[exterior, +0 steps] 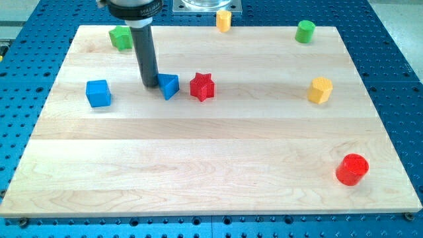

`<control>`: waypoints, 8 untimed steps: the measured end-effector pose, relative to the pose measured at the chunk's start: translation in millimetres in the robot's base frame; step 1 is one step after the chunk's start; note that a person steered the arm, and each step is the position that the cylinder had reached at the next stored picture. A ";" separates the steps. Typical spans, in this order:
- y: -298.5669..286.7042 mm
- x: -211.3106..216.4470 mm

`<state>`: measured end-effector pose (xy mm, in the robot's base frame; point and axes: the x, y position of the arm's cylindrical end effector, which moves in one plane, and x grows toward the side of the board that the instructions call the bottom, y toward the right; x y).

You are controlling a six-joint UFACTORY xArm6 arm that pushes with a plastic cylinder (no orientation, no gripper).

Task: Push the triangle below to the red star

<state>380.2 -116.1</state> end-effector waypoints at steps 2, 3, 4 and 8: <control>-1.0 63.7; -3.3 54.0; -3.3 29.3; 27.8 -3.3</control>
<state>376.9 -88.3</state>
